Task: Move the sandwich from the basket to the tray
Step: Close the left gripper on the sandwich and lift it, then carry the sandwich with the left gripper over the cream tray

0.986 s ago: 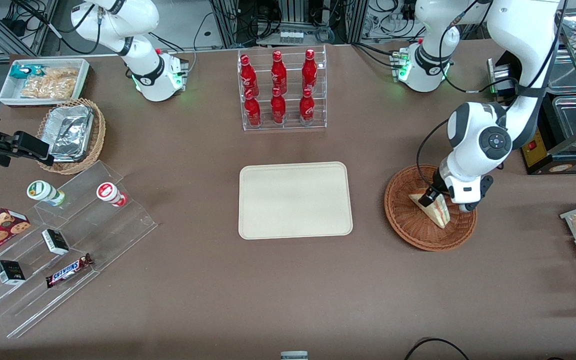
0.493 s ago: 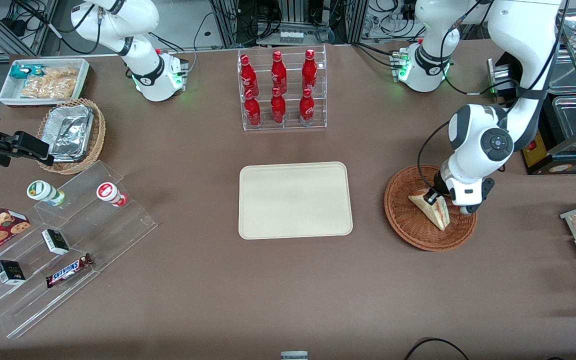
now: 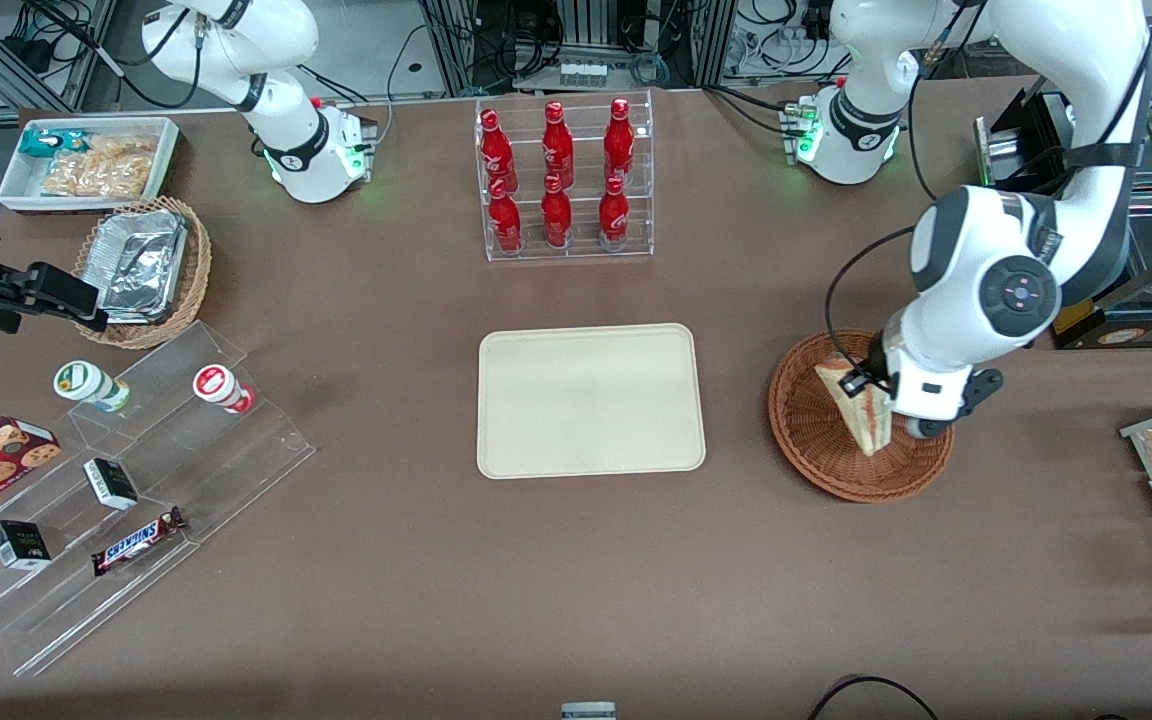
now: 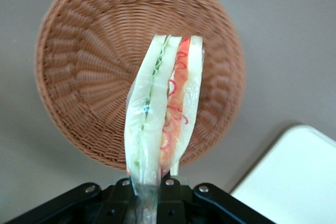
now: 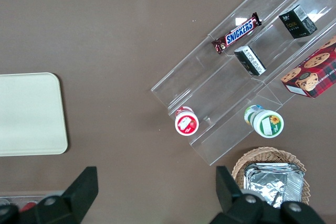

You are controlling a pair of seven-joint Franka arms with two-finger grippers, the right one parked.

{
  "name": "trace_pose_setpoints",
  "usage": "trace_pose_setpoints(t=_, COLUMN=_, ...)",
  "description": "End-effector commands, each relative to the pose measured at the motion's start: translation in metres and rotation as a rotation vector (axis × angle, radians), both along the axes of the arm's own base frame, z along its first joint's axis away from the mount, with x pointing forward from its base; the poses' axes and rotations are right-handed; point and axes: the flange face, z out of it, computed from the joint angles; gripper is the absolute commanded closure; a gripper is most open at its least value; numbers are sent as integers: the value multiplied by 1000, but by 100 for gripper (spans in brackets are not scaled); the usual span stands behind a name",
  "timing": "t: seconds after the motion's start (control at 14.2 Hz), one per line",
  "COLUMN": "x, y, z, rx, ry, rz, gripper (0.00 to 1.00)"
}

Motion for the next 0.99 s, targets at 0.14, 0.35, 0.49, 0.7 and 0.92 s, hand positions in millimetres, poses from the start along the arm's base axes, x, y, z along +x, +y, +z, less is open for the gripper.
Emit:
trace_pose_setpoints(t=0.14, x=-1, y=-84, z=-22, rx=-19, ry=17, rz=-311, gripper=95)
trace_pose_setpoints(t=0.35, x=-7, y=-139, z=-27, rx=-77, ry=15, rz=-355, gripper=98)
trace_pose_setpoints(t=0.49, x=-22, y=-194, z=-31, rx=-105, ry=11, rz=-393, gripper=99)
trace_pose_setpoints(t=0.7, x=-29, y=-244, z=-39, rx=-91, ry=-7, rz=-372, gripper=100)
trace_pose_setpoints(t=0.92, x=-43, y=-292, z=-58, rx=-44, ry=-35, rz=-346, gripper=100)
